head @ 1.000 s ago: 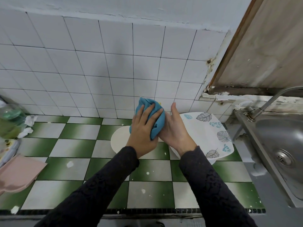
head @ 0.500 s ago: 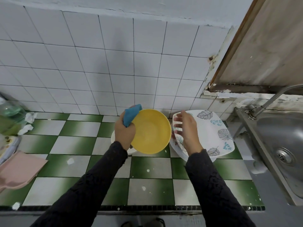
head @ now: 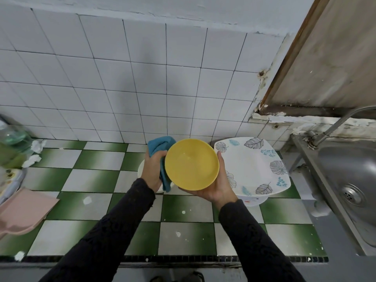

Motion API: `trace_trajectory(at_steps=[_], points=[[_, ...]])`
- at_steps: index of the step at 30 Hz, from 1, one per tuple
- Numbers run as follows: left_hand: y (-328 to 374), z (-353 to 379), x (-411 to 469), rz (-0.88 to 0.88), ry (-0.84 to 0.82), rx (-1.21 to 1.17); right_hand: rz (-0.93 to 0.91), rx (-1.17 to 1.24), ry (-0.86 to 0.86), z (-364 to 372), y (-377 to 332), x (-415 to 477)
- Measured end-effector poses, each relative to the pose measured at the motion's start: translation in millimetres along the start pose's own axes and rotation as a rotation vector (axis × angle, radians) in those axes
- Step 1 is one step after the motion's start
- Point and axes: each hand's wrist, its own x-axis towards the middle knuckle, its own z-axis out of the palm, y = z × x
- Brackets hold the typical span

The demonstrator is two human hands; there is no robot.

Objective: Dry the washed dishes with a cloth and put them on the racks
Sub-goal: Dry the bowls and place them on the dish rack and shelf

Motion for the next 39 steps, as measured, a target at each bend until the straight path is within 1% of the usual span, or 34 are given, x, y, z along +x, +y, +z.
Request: trace_trajectory(at_steps=[2, 4, 9, 11, 13, 17, 19, 22, 23, 25, 27, 29, 31, 33, 34, 35, 36, 37, 39], points=[[3.8, -1.4, 0.6, 0.021, 0.052, -0.018, -0.028, 0.023, 0.018, -2.0, -4.1, 2.2], [9.7, -0.4, 0.2, 0.093, 0.093, 0.008, -0.068, 0.042, 0.021, -4.4, -6.9, 4.0], [23.5, 13.4, -5.9, 0.301, 0.204, 0.169, -0.154, 0.017, 0.043, 3.0, -0.3, -0.2], [28.4, 24.6, -8.4, 0.356, 0.202, 0.238, -0.158, -0.025, 0.056, 4.4, 7.2, 3.2], [28.6, 32.2, -9.1, 0.283, 0.132, 0.255, -0.157, -0.048, 0.042, 3.8, 14.2, 10.9], [11.4, 29.2, -8.4, 0.071, -0.124, 0.22, -0.141, -0.012, -0.017, 1.7, 19.0, 19.1], [-0.4, 24.6, -6.3, 0.023, -0.158, 0.268, -0.132, 0.029, -0.046, -1.1, 19.2, 19.4], [-5.5, 21.5, -3.7, -0.042, -0.122, 0.408, -0.12, 0.072, -0.048, -4.2, 18.9, 17.8], [-4.7, 21.6, -3.6, -0.066, -0.147, 0.424, -0.116, 0.066, -0.056, -3.5, 18.1, 16.2], [-1.2, 23.5, -3.9, -0.101, -0.25, 0.457, -0.12, 0.034, -0.073, -1.2, 15.8, 13.8], [1.7, 28.1, -7.5, -0.09, -0.336, 0.551, -0.124, 0.018, -0.081, 1.5, 14.2, 11.7], [2.7, 32.3, -11.6, -0.004, -0.317, 0.751, -0.128, 0.018, -0.076, 2.1, 14.2, 11.2], [-0.3, 33.7, -13.0, 0.195, -0.196, 0.977, -0.127, 0.033, -0.073, 0.8, 14.0, 11.8], [-4.1, 31.2, -15.2, 0.541, -0.069, 1.17, -0.125, 0.03, -0.055, 0.5, 13.4, 10.6], [-7.2, 29.4, -14.0, 0.725, -0.052, 1.298, -0.133, 0.013, -0.045, 1.6, 13.6, 8.6], [-8.3, 28.6, -14.8, 0.885, -0.068, 1.414, -0.14, 0.003, -0.038, 3.5, 14.4, 5.4], [-11.3, 27.9, -13.0, 0.981, -0.123, 1.495, -0.148, -0.001, -0.039, 4.3, 14.9, 2.6], [-12.6, 28.0, -13.0, 1.003, -0.202, 1.545, -0.15, 0.002, -0.041, 5.9, 15.9, 0.3], [-15.8, 28.0, -11.2, 0.917, -0.359, 1.607, -0.151, 0.007, -0.068, 7.0, 16.7, -1.3]])
